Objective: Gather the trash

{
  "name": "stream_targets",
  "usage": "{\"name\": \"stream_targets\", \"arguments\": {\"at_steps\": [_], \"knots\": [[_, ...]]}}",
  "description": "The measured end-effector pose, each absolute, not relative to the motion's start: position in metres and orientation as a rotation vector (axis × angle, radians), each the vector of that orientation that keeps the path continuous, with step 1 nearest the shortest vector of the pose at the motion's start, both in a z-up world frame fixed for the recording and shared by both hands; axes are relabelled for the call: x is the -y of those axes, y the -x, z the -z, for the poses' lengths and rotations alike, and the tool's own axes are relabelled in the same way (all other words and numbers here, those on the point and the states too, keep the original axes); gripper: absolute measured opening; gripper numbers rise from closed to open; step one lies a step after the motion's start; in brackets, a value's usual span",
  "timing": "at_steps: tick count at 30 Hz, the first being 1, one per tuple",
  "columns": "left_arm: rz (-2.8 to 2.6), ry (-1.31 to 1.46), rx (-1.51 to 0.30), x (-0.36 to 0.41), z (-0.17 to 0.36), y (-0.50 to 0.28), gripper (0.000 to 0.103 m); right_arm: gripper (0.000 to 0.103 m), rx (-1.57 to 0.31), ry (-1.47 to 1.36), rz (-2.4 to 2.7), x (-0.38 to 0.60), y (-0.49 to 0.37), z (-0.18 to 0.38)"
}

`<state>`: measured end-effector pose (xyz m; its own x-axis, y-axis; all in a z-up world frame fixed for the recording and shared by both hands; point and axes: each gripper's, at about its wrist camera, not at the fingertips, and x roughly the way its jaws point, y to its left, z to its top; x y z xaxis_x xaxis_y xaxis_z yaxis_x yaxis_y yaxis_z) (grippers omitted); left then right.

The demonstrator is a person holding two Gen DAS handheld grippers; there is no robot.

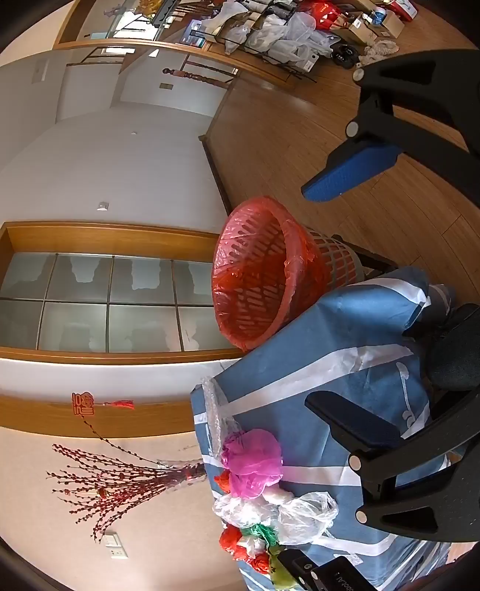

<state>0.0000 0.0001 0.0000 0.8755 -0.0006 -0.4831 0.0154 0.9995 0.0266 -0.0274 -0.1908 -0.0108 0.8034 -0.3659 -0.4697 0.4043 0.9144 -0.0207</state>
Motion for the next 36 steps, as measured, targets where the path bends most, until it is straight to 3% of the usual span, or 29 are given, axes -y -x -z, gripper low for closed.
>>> {"name": "stream_targets", "arguments": {"at_steps": [36], "knots": [[0.006,-0.031,-0.512,0.0003,0.0002,0.0036,0.099,0.101,-0.489,-0.078,0.413,0.1894,0.0254,0.0124]]}}
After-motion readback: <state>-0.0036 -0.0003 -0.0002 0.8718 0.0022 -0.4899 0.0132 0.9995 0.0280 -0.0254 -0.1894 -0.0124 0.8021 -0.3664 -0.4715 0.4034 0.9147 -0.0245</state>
